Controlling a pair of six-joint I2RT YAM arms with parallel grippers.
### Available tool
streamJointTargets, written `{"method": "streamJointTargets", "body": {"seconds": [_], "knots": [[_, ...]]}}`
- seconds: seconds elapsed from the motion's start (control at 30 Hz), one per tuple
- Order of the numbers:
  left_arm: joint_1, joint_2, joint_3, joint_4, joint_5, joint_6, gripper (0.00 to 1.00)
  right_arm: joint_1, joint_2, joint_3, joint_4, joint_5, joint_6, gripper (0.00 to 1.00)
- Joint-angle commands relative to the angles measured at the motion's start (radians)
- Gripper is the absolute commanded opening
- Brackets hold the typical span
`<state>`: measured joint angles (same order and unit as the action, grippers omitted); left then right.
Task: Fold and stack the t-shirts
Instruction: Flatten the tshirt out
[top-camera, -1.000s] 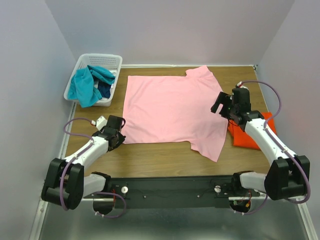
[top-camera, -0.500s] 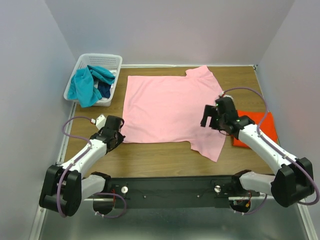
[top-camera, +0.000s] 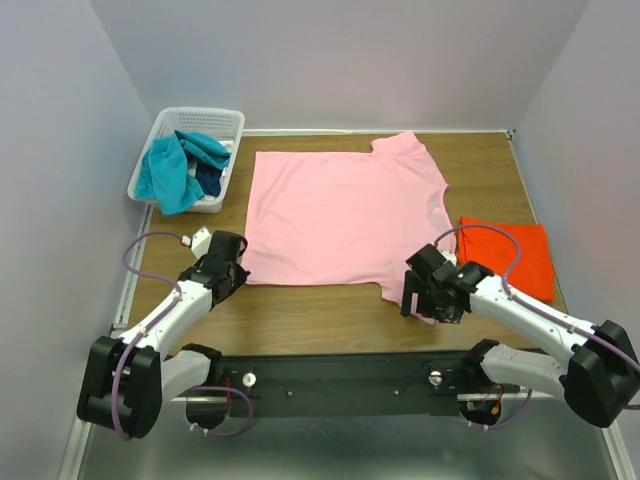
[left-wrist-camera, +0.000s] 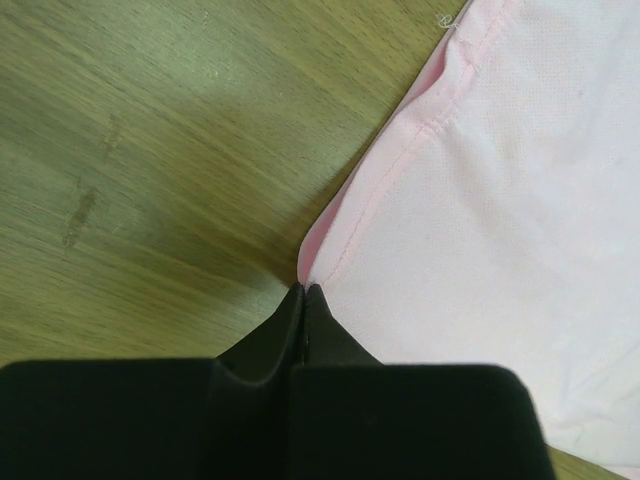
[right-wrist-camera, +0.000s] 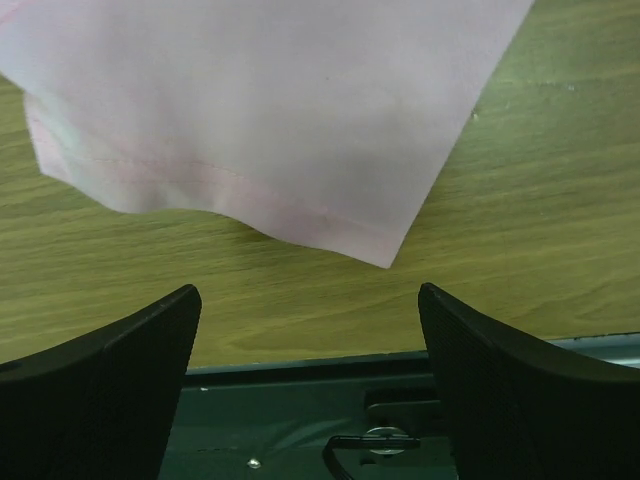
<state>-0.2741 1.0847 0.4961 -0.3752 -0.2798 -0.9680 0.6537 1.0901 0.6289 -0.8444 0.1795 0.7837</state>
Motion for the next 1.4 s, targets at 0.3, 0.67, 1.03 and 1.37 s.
{"method": "streamJointTargets", "body": {"seconds": [0.3, 0.67, 1.03, 1.37], "knots": [[0.007, 0.024, 0.030, -0.021, -0.029, 0.025, 0.00, 0.006, 0.139, -0.067, 0.103, 0.069, 0.169, 0.86], [0.007, 0.034, 0.052, -0.067, -0.079, -0.003, 0.00, -0.029, 0.087, -0.107, 0.163, 0.087, 0.151, 0.66], [0.007, 0.024, 0.058, -0.080, -0.090, -0.017, 0.00, -0.037, 0.131, -0.107, 0.176, 0.057, 0.121, 0.28], [0.007, -0.028, 0.044, -0.071, -0.064, -0.015, 0.00, -0.035, 0.025, -0.083, 0.169, 0.040, 0.095, 0.01]]}}
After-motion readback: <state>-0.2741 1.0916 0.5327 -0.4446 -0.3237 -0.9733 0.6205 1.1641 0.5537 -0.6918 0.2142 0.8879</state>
